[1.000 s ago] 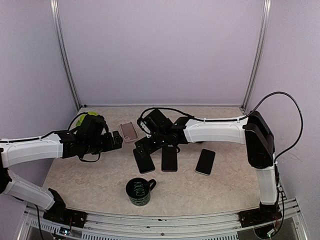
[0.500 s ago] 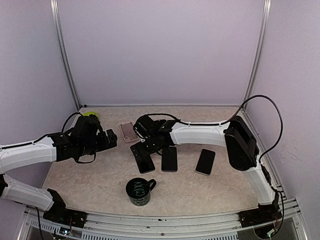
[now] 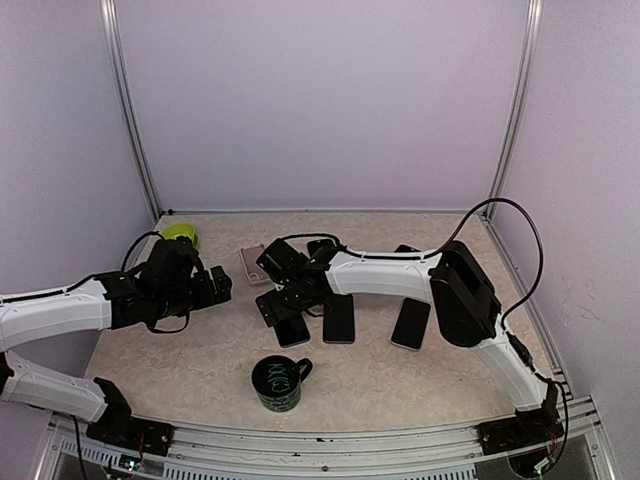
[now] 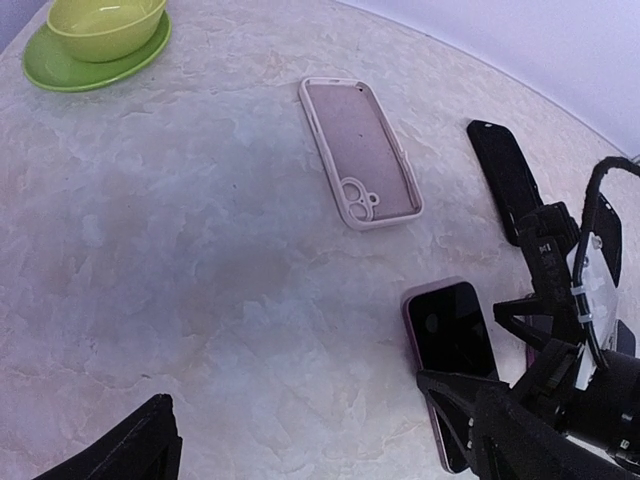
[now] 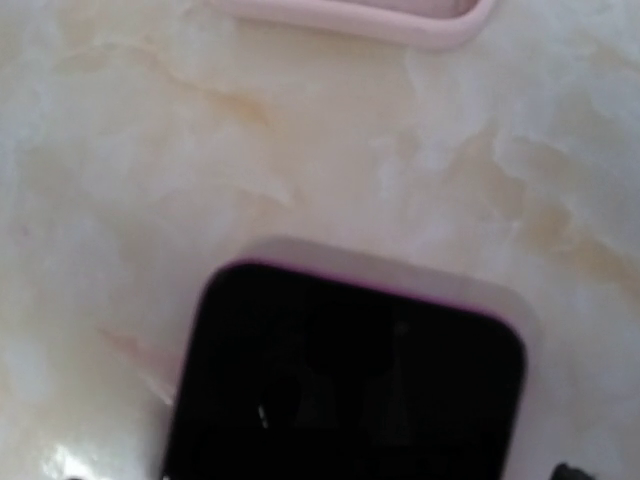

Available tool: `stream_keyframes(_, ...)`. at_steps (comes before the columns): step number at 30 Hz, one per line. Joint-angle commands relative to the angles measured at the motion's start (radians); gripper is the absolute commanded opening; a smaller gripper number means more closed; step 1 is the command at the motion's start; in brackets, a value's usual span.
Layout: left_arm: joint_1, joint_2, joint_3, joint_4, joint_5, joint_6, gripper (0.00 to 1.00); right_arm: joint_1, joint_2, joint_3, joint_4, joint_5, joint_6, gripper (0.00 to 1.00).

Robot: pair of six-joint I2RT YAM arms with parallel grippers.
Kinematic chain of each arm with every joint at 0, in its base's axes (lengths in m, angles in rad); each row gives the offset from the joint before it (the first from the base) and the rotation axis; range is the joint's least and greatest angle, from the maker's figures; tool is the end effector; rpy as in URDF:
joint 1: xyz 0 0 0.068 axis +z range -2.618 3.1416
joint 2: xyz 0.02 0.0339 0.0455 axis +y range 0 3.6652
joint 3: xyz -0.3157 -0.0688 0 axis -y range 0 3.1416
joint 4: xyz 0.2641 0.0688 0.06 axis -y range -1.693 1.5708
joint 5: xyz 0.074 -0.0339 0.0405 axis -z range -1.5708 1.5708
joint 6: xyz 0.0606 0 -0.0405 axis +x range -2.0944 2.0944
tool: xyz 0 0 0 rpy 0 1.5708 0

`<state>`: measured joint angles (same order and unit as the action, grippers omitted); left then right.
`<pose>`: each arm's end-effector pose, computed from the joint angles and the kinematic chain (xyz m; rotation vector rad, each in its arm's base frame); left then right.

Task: Put the phone into the phone case
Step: Adjust the phone at the center of the board.

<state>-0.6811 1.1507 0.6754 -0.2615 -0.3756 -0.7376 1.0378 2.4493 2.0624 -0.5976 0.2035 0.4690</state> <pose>0.2083 -0.1402 0.2466 -0.2539 2.2523 -0.3260 0.3175 0.5140 0.1598 -0.6422 2.4779 0.3378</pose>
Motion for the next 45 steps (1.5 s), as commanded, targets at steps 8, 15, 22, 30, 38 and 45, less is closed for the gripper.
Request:
stream_keyframes(8,0.002,-0.029,-0.023,0.02,-0.026,-0.009,0.99,0.024,0.077,0.071,-0.067,0.049,0.033,1.0)
stream_keyframes(15,0.002,-0.028,-0.03,0.027,-0.026,-0.011,0.99,0.025,0.096,0.071,-0.073,0.039,0.049,0.98)
stream_keyframes(22,0.002,-0.03,-0.032,0.025,-0.037,-0.013,0.99,0.027,0.103,0.067,-0.07,0.02,0.065,0.87)
stream_keyframes(30,0.002,-0.043,-0.034,0.017,-0.048,-0.017,0.99,0.028,0.11,0.053,-0.068,0.02,0.054,0.7)
stream_keyframes(38,0.002,-0.051,-0.036,0.011,-0.053,-0.022,0.99,0.033,0.076,0.037,-0.019,0.028,-0.025,0.65)
stream_keyframes(45,0.002,-0.055,-0.037,0.007,-0.054,-0.021,0.99,0.055,-0.042,-0.066,0.118,0.044,-0.154,0.62)
